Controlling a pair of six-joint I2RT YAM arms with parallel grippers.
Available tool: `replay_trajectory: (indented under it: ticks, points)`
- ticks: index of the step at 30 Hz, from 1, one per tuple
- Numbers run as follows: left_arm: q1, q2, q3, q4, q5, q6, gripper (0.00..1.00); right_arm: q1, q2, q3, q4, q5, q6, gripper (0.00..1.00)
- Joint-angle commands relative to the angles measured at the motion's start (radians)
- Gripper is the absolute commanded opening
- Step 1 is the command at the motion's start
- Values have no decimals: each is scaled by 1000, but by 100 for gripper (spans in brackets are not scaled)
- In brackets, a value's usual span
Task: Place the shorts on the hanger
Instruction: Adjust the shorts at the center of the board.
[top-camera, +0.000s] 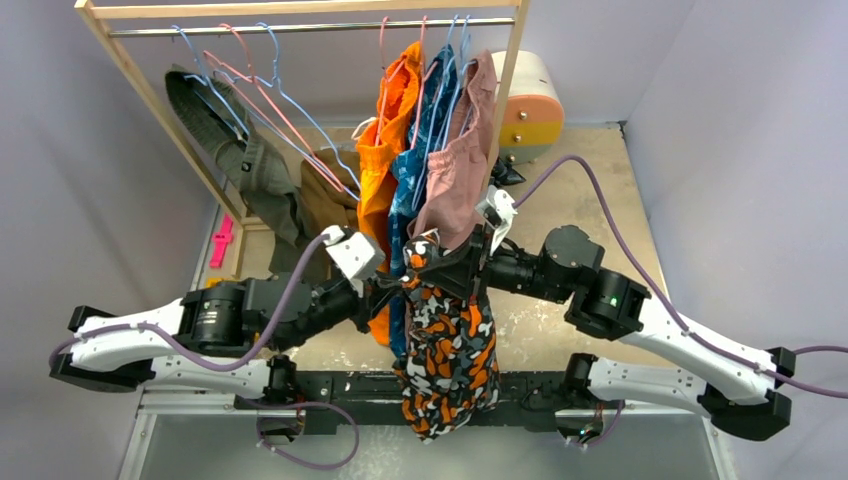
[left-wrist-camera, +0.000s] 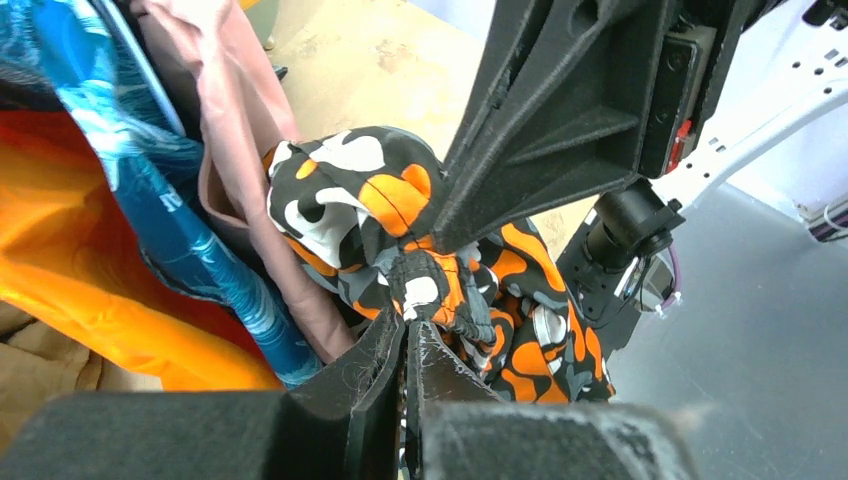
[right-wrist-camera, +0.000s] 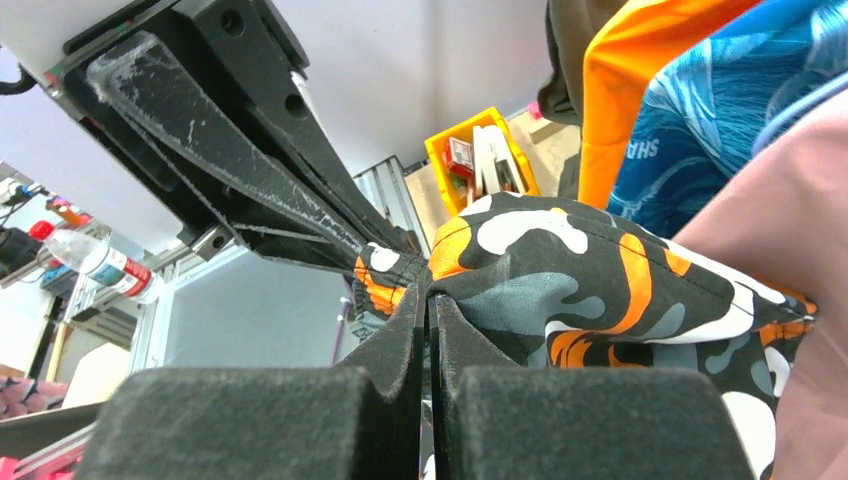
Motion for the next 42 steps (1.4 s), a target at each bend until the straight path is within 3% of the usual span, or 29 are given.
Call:
replay_trajectory:
  ticks: [1, 4, 9, 13, 20, 26, 31, 42]
  points:
    - [3, -55, -8, 74, -89, -58, 0, 5, 18, 49, 57, -80, -24, 0]
    - [3, -66, -12, 68, -111, -73, 0, 5, 26, 51, 69, -89, -31, 9]
    - [2, -45, -2, 26, -194, -102, 0, 6, 26, 50, 90, -122, -50, 56]
    - [3, -44, -14, 7, -250, -159, 0, 5, -5, 47, 66, -87, -59, 71]
    - [2, -60, 55, -195, -366, -355, 0, 6, -96, -11, 24, 35, -48, 76]
    - [3, -121, 87, -260, -403, -462, 0, 6, -32, 10, -36, -125, -66, 73]
    - [3, -140, 121, -254, -428, -462, 0, 5, 24, 22, -88, -185, -75, 71]
    - [3, -100, 232, -236, -468, -370, 0, 5, 11, 23, -228, -63, -107, 77]
